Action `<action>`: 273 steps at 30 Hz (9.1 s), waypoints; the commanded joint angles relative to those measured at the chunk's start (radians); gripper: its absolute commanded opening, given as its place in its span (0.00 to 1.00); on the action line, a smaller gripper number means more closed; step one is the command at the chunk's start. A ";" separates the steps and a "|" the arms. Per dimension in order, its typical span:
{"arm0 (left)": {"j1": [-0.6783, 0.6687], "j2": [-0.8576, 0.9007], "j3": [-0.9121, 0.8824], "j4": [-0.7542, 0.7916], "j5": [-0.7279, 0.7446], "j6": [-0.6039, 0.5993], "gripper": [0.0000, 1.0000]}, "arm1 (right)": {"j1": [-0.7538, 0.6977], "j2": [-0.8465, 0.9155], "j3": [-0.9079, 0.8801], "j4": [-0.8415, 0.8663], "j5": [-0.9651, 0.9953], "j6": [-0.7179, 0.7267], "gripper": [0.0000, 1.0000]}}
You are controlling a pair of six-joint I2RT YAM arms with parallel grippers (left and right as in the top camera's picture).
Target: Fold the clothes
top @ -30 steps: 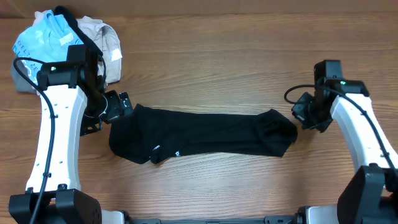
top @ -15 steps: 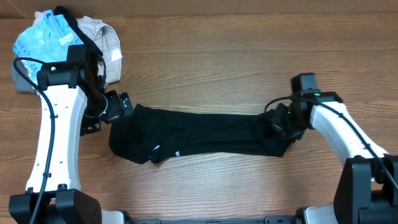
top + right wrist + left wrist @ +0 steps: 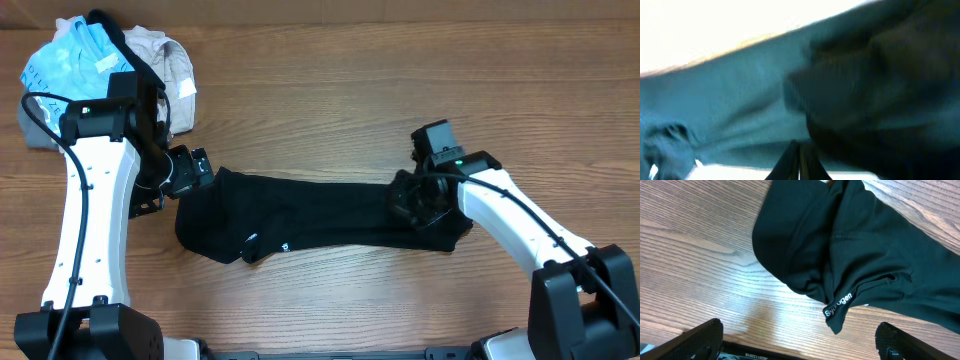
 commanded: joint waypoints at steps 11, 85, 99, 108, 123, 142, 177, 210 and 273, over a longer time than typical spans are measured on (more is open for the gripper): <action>-0.002 -0.015 -0.026 0.007 -0.007 0.022 1.00 | -0.129 -0.157 0.340 -0.420 0.253 -0.064 1.00; -0.002 -0.015 -0.150 0.110 0.031 0.023 1.00 | -0.473 0.003 -0.016 -0.142 0.079 -0.182 0.52; -0.002 -0.015 -0.150 0.110 0.031 0.022 1.00 | -0.473 0.003 -0.114 -0.038 -0.122 -0.142 0.50; -0.002 -0.015 -0.150 0.111 0.031 0.022 1.00 | -0.473 0.003 -0.087 -0.042 -0.071 -0.147 0.47; -0.002 -0.015 -0.150 0.113 0.031 0.022 1.00 | -0.473 0.003 -0.071 -0.027 0.020 -0.173 0.40; -0.002 -0.015 -0.150 0.113 0.031 0.022 1.00 | -0.473 0.002 0.029 -0.087 0.020 -0.269 0.04; -0.002 -0.015 -0.150 0.105 0.031 0.022 1.00 | -0.142 0.001 0.076 -0.272 -0.010 -0.351 0.21; -0.002 -0.015 -0.150 0.116 0.031 0.022 1.00 | -0.444 -0.048 -0.026 -0.043 -0.114 -0.352 0.85; -0.002 -0.015 -0.150 0.121 0.031 0.022 1.00 | -0.286 -0.032 0.011 -0.019 0.147 -0.374 0.56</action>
